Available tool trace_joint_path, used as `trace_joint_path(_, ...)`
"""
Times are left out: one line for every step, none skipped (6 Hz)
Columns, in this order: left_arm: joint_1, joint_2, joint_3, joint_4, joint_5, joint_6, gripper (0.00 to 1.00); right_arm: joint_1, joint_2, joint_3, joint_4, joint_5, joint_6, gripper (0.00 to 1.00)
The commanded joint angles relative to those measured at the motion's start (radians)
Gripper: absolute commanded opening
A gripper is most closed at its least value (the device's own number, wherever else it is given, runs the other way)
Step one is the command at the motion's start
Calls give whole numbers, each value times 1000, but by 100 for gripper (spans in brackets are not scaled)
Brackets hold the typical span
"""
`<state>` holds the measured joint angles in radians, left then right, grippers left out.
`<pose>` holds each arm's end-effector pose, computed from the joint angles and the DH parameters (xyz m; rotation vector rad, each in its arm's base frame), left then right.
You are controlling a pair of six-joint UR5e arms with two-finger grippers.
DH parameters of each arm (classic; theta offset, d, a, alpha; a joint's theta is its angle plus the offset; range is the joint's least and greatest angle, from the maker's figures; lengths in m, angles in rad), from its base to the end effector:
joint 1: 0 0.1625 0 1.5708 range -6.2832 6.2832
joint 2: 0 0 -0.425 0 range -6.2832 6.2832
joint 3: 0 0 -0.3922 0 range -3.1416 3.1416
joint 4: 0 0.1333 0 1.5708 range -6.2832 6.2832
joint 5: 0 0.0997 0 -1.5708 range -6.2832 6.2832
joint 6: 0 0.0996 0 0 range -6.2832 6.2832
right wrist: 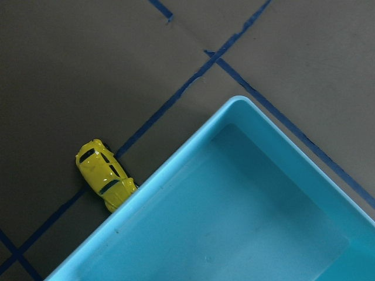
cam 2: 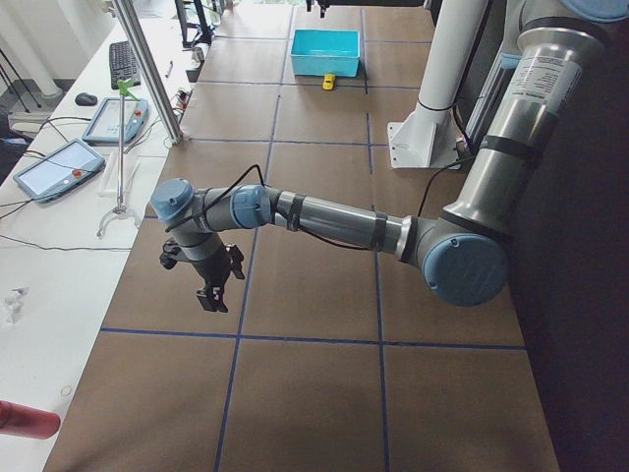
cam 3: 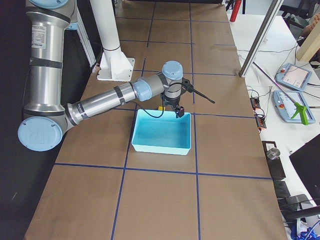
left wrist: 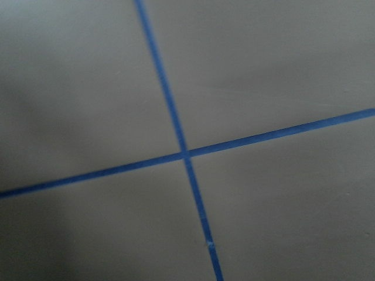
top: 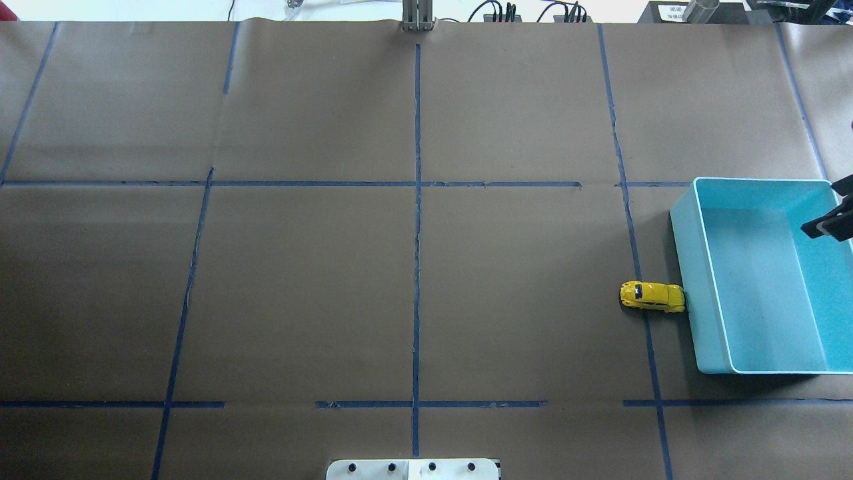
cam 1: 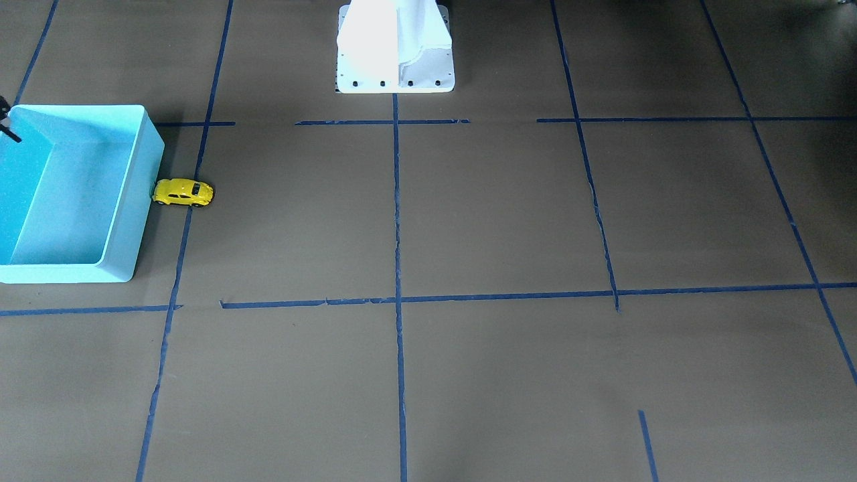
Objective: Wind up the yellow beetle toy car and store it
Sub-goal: 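Bring the right gripper down over the car beside the bin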
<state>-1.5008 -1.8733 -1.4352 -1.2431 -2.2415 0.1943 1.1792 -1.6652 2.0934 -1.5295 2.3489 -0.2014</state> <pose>-0.0293 -0.6028 0.5960 -0.1130 0.6786 0.1999 -0.1085 -0.4288 0.4409 0.3796 -0.8211 -0.7356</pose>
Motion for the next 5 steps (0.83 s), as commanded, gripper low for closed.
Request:
trace_joint_path(-27, 57, -2, -34, -32, -53, 100, -138, 28, 16, 0, -66, 2, 100)
trace_joint_path(-27, 127, -2, -181, -33, -50, 100, -239, 50, 13, 2, -98, -9, 100)
trace_joint_path(-27, 190, -4, -352, -36, -56, 100, -321, 85, 8, 0, -202, -15, 100)
trace_joint_path(-57, 192, -4, -358, -77, -59, 100, -370, 97, 5, 2, -261, -16, 100)
trace_joint_path(-91, 192, -4, -355, -120, -61, 100, -432, 145, -22, 0, -358, -54, 100)
